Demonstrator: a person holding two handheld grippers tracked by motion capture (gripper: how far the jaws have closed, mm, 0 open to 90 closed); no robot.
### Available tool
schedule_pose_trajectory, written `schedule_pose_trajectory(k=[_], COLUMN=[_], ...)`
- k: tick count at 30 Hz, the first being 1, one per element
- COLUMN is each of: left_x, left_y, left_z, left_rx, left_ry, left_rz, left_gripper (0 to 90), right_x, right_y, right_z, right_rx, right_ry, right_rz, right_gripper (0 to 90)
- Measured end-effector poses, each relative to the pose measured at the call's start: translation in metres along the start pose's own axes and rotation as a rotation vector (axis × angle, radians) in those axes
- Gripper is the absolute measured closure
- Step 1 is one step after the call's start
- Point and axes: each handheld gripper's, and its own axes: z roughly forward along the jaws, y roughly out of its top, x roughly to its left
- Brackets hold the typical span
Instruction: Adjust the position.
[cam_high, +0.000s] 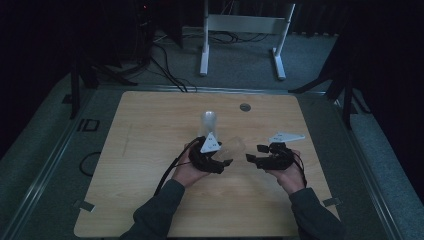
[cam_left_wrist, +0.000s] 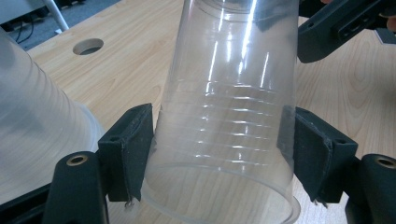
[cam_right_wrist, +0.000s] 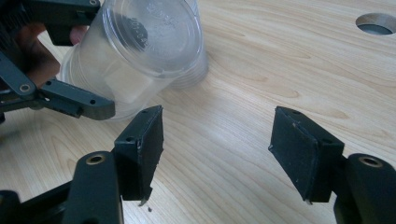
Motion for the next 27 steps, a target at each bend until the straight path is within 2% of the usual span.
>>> schedule_pose_trajectory(k=[7,12,16,27], left_x=[0.001,0.002,0.003,0.004], left_y=[-0.001,0.0,0.0,-0.001], left_z=[-0.002,-0.004,-0.006,-0.008], left_rx=[0.017,0.032,0.044,0.061], left_ry=[0.0,-0.016,-0.019,-0.03], left_rz=[0.016,0.022,0.033,0.046], left_gripper=[27.8,27.8,27.8,27.8], right_x=[0.002,0.004,0.005,0.005], right_y=[0.002,0.006,0.009,0.015], right_z=[0.0,0.001,0.001,-0.002], right_rx=[0.033,0.061,0.102,0.155], right_ry=[-0.011,-0.011,-0.002,-0.017], right_rz=[-0.044,-0.083,-0.116,-0.168], right_gripper=[34.3,34.3,34.4,36.5])
